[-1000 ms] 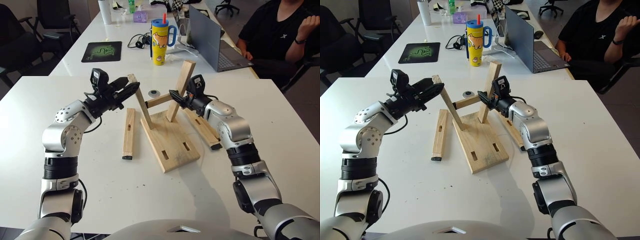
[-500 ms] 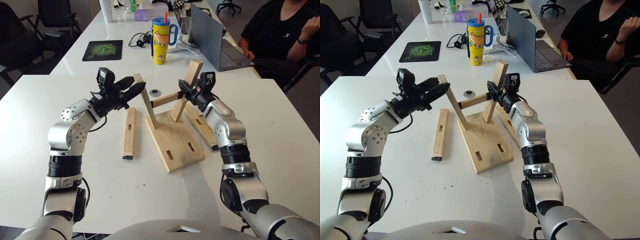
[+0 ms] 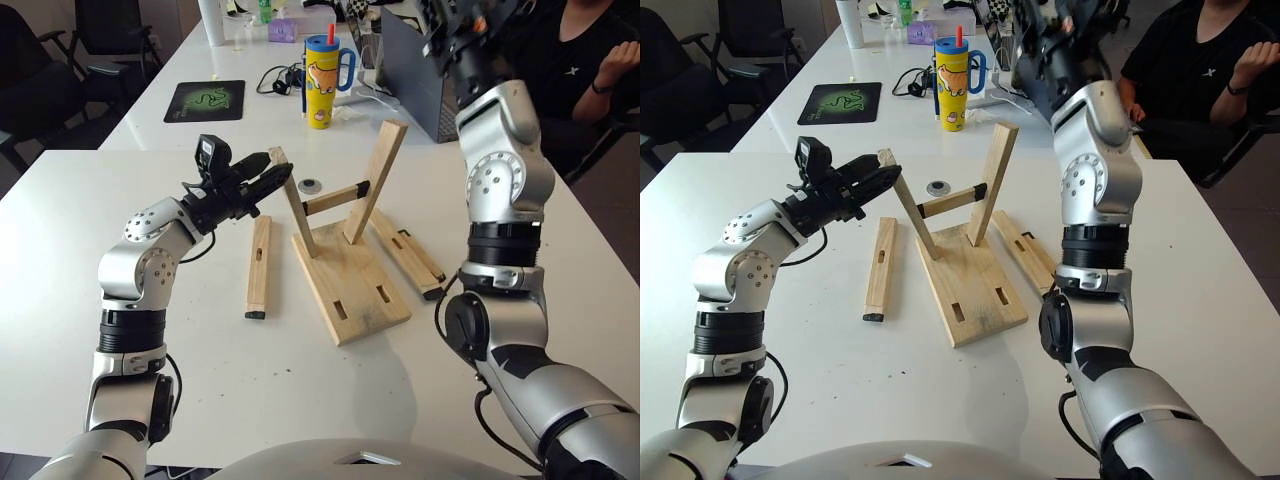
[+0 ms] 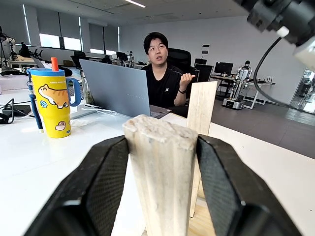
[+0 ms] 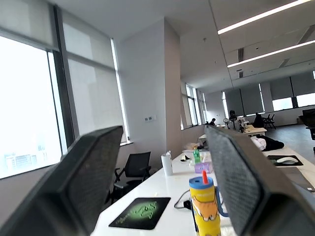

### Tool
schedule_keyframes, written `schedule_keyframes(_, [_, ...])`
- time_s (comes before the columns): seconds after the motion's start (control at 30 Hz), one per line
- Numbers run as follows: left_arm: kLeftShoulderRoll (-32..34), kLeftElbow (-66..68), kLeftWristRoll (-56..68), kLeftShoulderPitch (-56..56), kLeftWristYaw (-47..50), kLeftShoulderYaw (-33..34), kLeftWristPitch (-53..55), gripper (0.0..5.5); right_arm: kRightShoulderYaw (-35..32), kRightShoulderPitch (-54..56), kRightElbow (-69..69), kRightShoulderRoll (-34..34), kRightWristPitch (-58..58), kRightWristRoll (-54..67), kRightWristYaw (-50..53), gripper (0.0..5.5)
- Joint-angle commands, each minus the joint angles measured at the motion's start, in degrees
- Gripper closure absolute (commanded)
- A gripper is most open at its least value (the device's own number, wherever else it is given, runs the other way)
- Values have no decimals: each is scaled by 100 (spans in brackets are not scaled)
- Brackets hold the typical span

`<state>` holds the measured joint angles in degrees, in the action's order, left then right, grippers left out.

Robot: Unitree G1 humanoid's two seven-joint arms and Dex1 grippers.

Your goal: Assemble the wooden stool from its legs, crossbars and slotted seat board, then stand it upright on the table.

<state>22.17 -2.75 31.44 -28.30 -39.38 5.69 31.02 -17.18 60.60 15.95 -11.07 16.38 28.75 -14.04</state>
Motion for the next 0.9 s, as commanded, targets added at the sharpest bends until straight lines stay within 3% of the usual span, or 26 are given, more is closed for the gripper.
schedule_keyframes(0.03, [21,-10,-35,-107,7,-13,-29,333,198,-124,964,19,692,48,-299,239])
schedule_keyframes(0.17, [-2,-66,-31,-51,33,-17,-34,333,1110,-1228,1100,162,1983,-270,-544,239])
schedule_keyframes(0.37, [-20,-176,-15,62,63,-37,7,333,1373,-1970,305,340,2539,-177,-450,239])
schedule_keyframes(0.67, [-66,-86,-18,-23,72,-5,-51,333,1089,-1898,-207,439,2310,11,-261,239])
schedule_keyframes(0.9, [-210,-78,112,-114,323,266,-70,333,139,-1406,-273,623,1274,376,113,239])
